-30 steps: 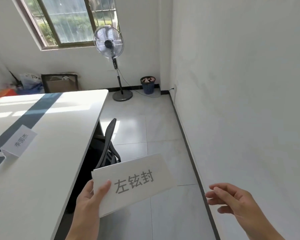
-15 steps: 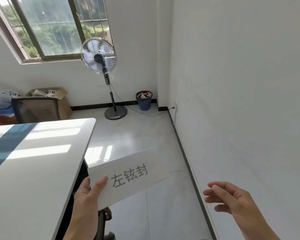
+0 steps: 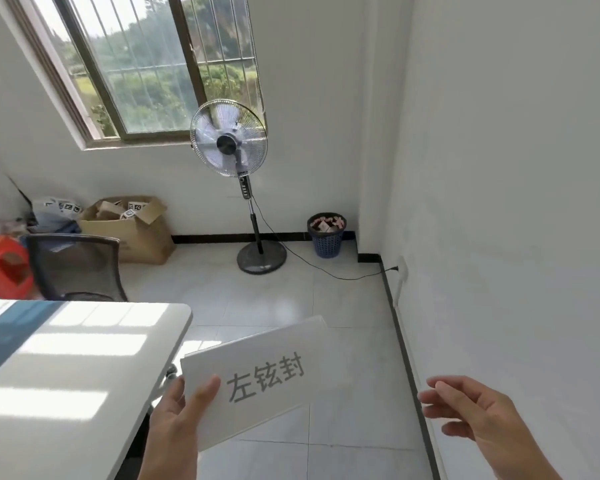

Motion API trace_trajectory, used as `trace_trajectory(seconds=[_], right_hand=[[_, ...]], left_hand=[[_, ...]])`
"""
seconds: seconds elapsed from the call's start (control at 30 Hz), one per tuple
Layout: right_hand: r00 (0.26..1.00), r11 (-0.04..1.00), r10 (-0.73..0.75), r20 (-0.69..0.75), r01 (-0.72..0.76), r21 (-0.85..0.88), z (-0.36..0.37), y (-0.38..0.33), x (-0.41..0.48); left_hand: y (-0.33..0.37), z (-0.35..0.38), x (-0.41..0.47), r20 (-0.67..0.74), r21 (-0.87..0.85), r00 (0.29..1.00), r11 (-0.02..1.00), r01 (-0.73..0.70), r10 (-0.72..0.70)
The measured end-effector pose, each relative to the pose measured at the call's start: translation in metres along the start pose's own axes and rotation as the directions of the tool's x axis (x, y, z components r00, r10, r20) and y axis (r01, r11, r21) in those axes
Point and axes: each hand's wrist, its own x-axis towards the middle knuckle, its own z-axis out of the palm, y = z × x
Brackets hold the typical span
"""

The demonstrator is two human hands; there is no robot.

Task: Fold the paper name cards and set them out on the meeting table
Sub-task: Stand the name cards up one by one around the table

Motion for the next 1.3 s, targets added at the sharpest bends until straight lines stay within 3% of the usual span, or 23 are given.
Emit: trace_trajectory(seconds=[0.2,0.4,0.53,0.8,0.9,1.1,1.3], right_hand=[[0.983,0.991,-0.004,0.185,0.028,-0.13,0.054,-0.042,0.15],[0.965,0.985,0.025,0.26,0.021,-0.172,0.121,-0.063,0.293],[0.963,0.985,0.007,0.268,0.04,-0.169,0.163,-0.097,0.383],[0.963,0.988,-0.055,0.263,0.091,-0.128,0.243,-0.172,0.536],[0.953,0.986,-0.041,0.301,0.088,-0.145,0.28,-0.181,0.605],[0.9,0.973,-0.011,0.437,0.109,-0.201,0.374,-0.207,0.756],[0.756,0.947,0.041,0.654,0.179,-0.267,0.502,-0.25,0.863]], left_hand=[[0.009,0.018,0.093,-0.189,-0.068,0.982,0.998,0.0,-0.013],[0.008,0.023,0.227,-0.316,-0.105,0.949,0.994,-0.036,0.001],[0.032,0.038,0.334,-0.327,-0.114,0.945,0.992,-0.048,0.008],[0.087,0.077,0.513,-0.206,-0.064,0.976,0.994,-0.09,0.075],[0.091,0.076,0.571,-0.235,-0.071,0.97,0.994,-0.083,0.064],[0.104,0.07,0.692,-0.413,-0.109,0.91,0.991,-0.079,0.027],[0.135,0.056,0.76,-0.609,-0.12,0.793,0.99,-0.07,-0.017]])
